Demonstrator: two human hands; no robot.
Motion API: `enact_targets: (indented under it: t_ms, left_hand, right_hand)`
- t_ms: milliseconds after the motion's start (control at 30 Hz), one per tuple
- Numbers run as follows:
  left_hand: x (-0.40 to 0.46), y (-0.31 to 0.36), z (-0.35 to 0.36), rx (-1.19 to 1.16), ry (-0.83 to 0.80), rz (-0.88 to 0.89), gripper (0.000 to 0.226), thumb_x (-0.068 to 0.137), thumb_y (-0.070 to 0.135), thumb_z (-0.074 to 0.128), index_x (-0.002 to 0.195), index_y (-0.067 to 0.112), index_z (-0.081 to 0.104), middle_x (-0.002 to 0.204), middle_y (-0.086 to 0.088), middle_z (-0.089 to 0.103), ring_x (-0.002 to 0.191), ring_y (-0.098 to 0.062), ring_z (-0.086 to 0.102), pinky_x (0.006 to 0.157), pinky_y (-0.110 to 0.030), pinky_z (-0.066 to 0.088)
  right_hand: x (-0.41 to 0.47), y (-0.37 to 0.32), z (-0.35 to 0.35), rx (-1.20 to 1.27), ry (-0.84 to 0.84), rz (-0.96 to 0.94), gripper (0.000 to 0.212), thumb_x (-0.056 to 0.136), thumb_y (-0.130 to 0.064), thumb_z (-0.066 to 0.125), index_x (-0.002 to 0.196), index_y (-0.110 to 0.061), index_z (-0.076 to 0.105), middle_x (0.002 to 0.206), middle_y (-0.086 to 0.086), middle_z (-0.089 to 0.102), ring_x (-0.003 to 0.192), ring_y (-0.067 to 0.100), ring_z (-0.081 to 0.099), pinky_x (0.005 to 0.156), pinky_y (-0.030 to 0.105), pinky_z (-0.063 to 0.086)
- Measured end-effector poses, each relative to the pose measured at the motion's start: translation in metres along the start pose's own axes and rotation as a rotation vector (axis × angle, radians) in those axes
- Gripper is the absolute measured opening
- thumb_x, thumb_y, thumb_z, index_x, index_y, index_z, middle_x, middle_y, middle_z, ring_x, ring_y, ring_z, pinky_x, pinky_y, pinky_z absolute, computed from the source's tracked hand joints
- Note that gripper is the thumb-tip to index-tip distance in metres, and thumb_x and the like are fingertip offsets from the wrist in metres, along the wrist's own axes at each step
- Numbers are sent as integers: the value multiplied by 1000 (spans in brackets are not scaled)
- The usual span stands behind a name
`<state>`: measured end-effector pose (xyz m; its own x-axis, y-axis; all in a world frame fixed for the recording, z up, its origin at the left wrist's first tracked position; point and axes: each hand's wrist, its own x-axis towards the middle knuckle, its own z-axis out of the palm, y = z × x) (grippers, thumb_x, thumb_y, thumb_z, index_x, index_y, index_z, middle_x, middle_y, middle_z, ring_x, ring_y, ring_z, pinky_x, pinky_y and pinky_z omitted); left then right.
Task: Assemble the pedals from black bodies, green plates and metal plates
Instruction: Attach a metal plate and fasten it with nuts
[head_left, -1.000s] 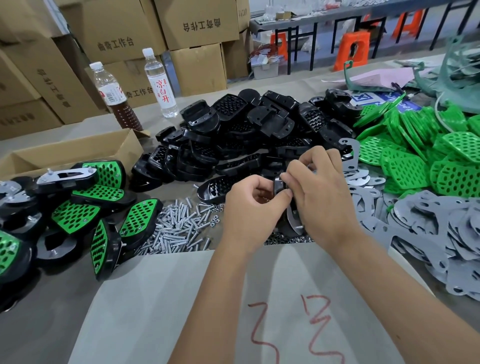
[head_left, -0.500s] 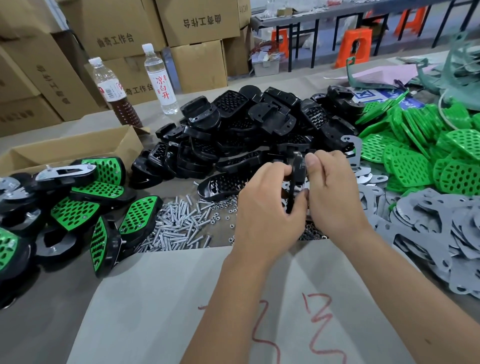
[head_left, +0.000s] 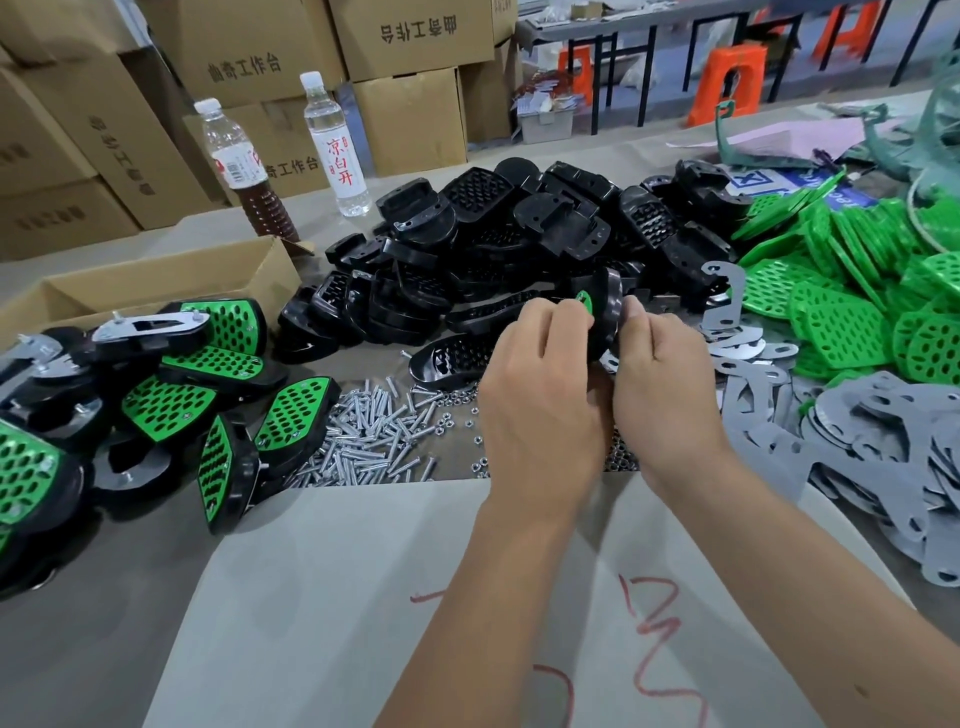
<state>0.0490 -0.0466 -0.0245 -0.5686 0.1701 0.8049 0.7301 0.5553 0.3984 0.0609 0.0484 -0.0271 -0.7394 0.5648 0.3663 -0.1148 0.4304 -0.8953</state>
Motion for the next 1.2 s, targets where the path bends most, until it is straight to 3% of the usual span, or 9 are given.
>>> enact_targets:
  t_ms: [167, 333, 433, 500, 667, 767, 967, 1133, 1200]
  left_hand:
    - [7, -9, -10, -56, 78, -217, 24, 77, 9, 74, 94, 15, 60, 88, 3, 62, 78, -21, 59, 69, -37, 46]
    - [24, -43, -25, -338, 256, -746, 26, 81, 8, 77, 94, 22, 60, 84, 11, 68, 69, 2, 63, 65, -17, 49]
    - [31, -66, -33, -744, 339, -1107, 25, 83, 0, 79, 95, 14, 62, 87, 0, 70, 64, -7, 60, 59, -21, 49]
    - [33, -71, -38, -931, 335, -1230, 22, 86, -2, 77, 90, 12, 61, 71, 0, 67, 55, -8, 55, 54, -21, 49]
    - [38, -70, -43, -1240, 278, -1333, 10, 94, 0, 66, 88, 8, 64, 62, -1, 63, 54, -10, 57, 54, -22, 51]
    - [37, -66, -45, -1450, 273, -1392, 3, 97, 3, 61, 96, 4, 63, 75, -8, 67, 67, -16, 60, 66, -26, 51]
    - [32, -62, -47, -1897, 203, -1451, 37, 103, 9, 52, 139, 0, 56, 123, -19, 63, 94, -31, 64, 74, -34, 50]
    - [30, -57, -40, -1775, 80, -1384, 36, 109, 16, 47, 137, -4, 57, 125, -28, 70, 98, -43, 75, 75, -42, 64]
    - [29, -58, -36, -1718, 103, -1381, 34, 110, 16, 48, 135, -3, 60, 126, -26, 71, 99, -40, 76, 71, -41, 65]
  right_hand:
    - [-3, 3, -7, 102, -140, -68, 48, 110, -36, 44, 74, -6, 50, 63, -1, 51, 59, 17, 42, 58, 38, 35]
    - [-11, 10, -10, -450, -507, -424, 5, 98, -17, 68, 95, -18, 72, 90, -4, 64, 92, 22, 49, 83, 37, 40]
    - [-15, 7, 1, -507, -601, -489, 18, 98, -27, 70, 115, -25, 77, 103, -4, 62, 102, 23, 42, 92, 36, 40]
    - [-16, 3, 7, -568, -641, -505, 24, 99, -35, 68, 122, -30, 75, 107, -5, 60, 106, 24, 41, 95, 41, 41]
    - [-16, -5, 11, -626, -741, -576, 24, 102, -42, 59, 120, -36, 75, 123, -7, 56, 112, 24, 37, 96, 43, 41]
    - [-17, -8, 16, -748, -798, -603, 29, 106, -37, 47, 119, -36, 73, 129, -10, 50, 115, 22, 34, 101, 39, 39]
    - [-19, -9, 13, -637, -745, -468, 13, 95, -13, 63, 85, -15, 70, 93, -1, 59, 96, 22, 41, 88, 40, 42]
    - [-21, -13, 13, -599, -704, -389, 28, 93, -5, 61, 79, -22, 44, 84, -2, 50, 87, 25, 43, 89, 42, 43]
    - [-23, -12, 11, -646, -660, -399, 17, 99, -12, 58, 88, -23, 51, 93, -2, 49, 94, 23, 38, 91, 35, 40]
